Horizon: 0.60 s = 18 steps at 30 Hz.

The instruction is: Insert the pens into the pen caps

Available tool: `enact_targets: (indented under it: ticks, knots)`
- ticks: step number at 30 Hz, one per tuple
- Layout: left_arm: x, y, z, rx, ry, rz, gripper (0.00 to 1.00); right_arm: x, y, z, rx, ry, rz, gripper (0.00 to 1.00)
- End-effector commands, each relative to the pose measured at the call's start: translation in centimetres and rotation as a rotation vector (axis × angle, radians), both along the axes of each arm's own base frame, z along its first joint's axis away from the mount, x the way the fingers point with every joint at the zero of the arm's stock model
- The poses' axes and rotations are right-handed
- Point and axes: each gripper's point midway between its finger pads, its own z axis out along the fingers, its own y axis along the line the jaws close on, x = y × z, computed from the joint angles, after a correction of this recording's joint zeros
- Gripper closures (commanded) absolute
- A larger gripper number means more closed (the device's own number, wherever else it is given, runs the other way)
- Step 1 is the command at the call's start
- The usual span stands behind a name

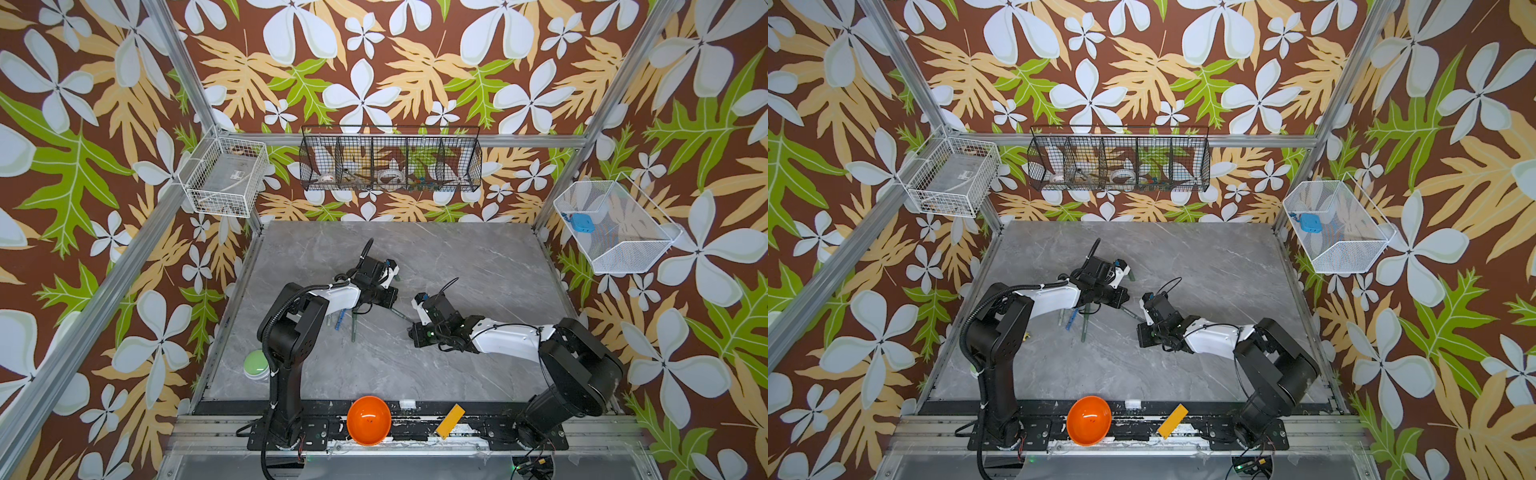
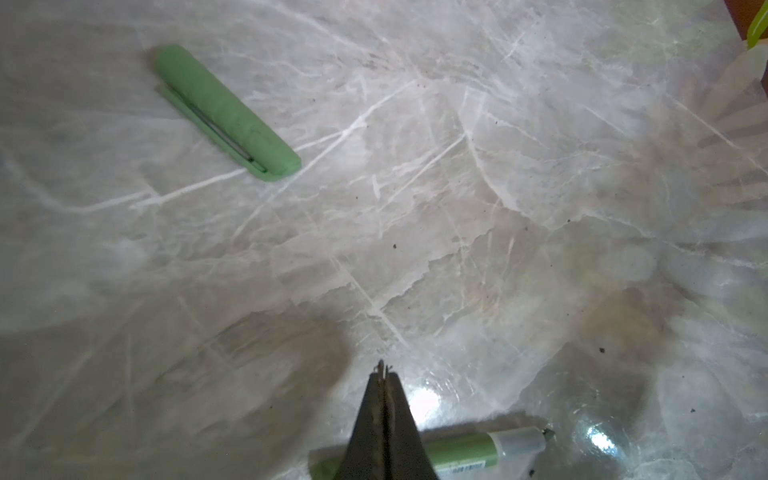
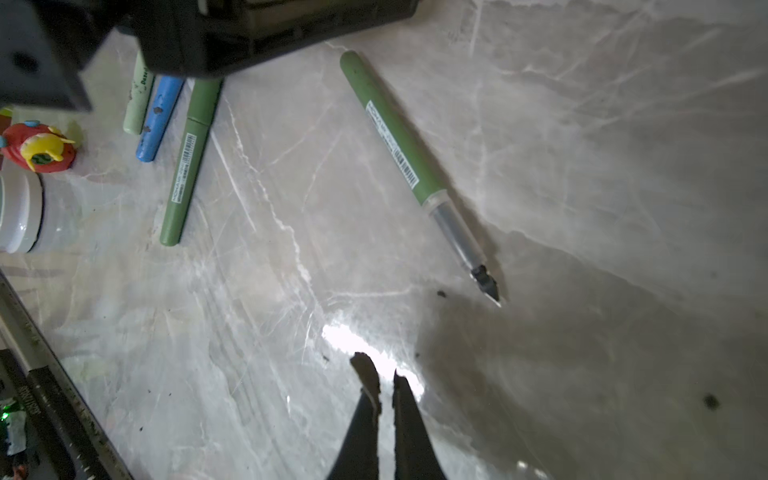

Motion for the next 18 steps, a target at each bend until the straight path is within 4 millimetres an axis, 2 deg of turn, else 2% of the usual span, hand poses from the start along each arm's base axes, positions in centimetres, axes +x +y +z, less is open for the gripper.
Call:
enact_targets:
  ticks: [1, 5, 8, 18]
  knots:
    - [-0.8, 0.7, -1.1, 0.038, 0.029, 0.003, 1.0, 1.0, 0.1, -0.1, -0.009, -0.019, -0.034, 0.9]
    - [-1.4, 1.3, -1.9, 0.071, 0.049, 0.009, 1.0, 1.4, -0.7, -0.7, -0.044, -0.017, -0.062, 0.87]
    - [-2.7, 1.4, -2.5, 0.086, 0.076, -0.002, 1.0, 1.9, -1.3, -1.5, -0.049, 0.001, -0.082, 0.83]
    - [-7.4, 1.2, -1.9, 0.112, 0.079, -0.01, 0.98, 4.8, -1.6, -2.4, -0.087, -0.011, -0.096, 0.78]
